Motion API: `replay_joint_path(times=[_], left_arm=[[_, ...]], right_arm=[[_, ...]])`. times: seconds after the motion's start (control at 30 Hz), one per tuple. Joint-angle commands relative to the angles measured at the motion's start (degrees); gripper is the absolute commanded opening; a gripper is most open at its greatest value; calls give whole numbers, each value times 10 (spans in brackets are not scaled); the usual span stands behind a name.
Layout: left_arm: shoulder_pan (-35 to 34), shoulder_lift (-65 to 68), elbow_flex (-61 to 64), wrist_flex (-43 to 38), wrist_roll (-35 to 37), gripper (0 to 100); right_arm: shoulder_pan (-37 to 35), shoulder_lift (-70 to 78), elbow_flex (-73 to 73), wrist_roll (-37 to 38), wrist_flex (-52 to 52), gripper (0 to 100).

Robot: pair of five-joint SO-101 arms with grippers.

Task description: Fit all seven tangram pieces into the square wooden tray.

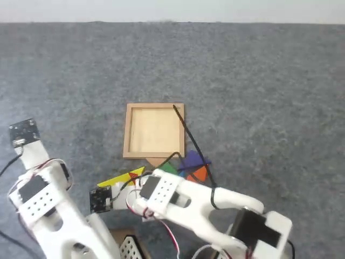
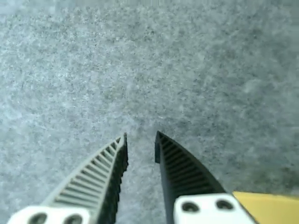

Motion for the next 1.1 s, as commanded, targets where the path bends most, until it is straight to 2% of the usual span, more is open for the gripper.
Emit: replay_joint_path(times=[0.0, 0.33, 0.8, 1.07], left_arm=[[-14, -17, -34, -6, 16, 92], [-15, -17, -30, -15, 16, 93], [-13, -16, -29, -17, 7, 93], [-13, -16, -29, -17, 5, 93]], right_arm=[[-7, 7, -27, 21, -10, 392], [-7, 27, -49, 24, 14, 165], [15, 22, -61, 19, 31, 18], [16, -12, -59, -23, 32, 9]])
